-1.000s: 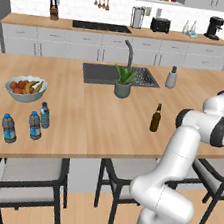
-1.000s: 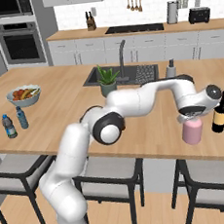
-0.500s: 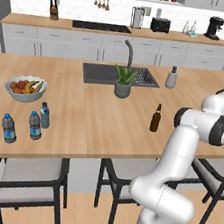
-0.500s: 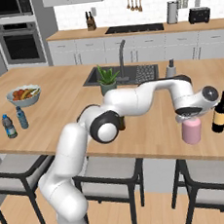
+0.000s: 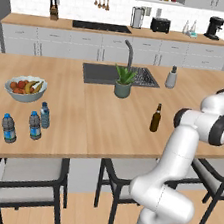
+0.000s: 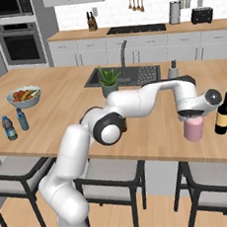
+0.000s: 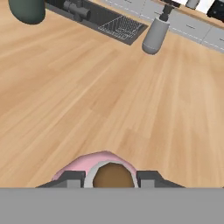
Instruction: Move the plastic bottles in the middle to the plastics group, and the glass bottles in the middle to the glass group.
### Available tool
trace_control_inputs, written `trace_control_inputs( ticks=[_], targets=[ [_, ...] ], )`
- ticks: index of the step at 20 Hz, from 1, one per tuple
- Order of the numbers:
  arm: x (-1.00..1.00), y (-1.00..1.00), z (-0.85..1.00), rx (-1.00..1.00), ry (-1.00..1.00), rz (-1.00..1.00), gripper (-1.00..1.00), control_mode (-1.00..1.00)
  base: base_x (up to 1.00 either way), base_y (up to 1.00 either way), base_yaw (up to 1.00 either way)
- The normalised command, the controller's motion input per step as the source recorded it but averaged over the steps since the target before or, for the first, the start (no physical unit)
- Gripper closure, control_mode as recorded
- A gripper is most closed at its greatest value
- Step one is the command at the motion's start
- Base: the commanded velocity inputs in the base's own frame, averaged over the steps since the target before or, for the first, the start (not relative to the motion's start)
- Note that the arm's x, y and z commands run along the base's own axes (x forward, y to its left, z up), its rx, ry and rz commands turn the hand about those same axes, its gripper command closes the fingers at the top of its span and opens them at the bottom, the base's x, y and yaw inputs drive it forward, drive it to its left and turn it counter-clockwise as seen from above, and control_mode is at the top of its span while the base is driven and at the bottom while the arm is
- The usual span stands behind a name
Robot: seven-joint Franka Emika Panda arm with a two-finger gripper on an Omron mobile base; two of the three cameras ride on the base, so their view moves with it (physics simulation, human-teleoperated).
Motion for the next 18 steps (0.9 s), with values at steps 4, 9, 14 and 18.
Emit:
trace_control_inputs(
  ticks=[4, 9, 14, 18],
  targets=[
    [0.22, 0.0, 0.03, 0.0, -0.03, 0.0, 1.0, -1.0, 0.0, 0.0, 0.0],
    [0.0, -0.03, 0.0, 0.0, 0.0, 0.0, 1.0, -1.0, 0.0, 0.0, 0.0],
    [0.0, -0.07, 0.0, 0.0, 0.0, -0.01, -1.0, -1.0, 0.0, 0.0, 0.0],
    [0.0, 0.0, 0.0, 0.0, 0.0, 0.0, -1.0, -1.0, 0.0, 0.0, 0.0]
  ],
)
